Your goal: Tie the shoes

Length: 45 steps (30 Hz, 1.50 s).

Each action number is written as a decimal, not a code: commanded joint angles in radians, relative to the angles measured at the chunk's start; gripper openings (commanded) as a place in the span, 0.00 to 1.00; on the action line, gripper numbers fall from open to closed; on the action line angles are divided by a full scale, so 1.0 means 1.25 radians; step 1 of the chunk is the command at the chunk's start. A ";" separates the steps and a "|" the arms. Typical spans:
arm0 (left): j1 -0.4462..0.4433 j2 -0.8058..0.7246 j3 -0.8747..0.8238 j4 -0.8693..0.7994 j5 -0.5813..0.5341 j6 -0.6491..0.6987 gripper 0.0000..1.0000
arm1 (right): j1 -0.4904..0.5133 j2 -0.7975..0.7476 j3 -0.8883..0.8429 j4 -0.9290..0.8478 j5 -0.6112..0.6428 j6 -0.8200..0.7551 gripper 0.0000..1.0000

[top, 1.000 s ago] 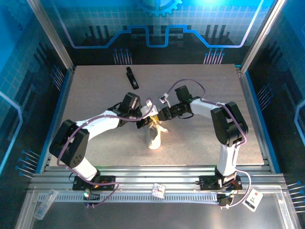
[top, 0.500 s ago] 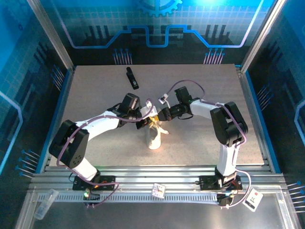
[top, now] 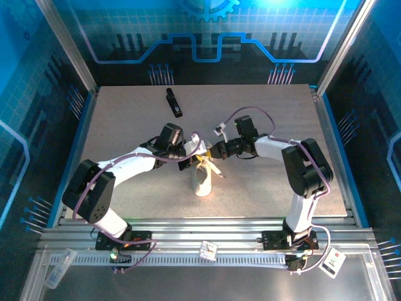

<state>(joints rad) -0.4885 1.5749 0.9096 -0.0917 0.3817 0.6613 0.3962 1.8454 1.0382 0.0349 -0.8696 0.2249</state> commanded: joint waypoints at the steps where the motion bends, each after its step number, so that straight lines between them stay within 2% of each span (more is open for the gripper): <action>1: 0.001 -0.026 -0.014 0.000 0.008 0.016 0.21 | -0.012 -0.030 -0.010 0.028 0.010 0.009 0.00; 11: 0.001 -0.003 0.005 -0.002 0.002 0.004 0.13 | -0.009 -0.007 0.002 0.011 -0.053 0.001 0.00; 17: 0.001 0.000 0.009 0.008 0.000 -0.006 0.09 | -0.007 0.019 0.016 0.009 -0.086 0.008 0.13; 28: 0.001 0.002 0.007 0.010 0.006 -0.004 0.05 | 0.004 0.051 0.044 -0.001 -0.138 0.002 0.19; 45: 0.001 0.000 0.010 0.020 0.008 0.001 0.04 | 0.033 0.107 0.132 -0.205 -0.149 -0.125 0.20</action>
<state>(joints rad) -0.4881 1.5715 0.9070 -0.0921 0.3779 0.6544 0.4183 1.9514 1.1748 -0.1413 -1.0302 0.1196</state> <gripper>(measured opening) 0.044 0.193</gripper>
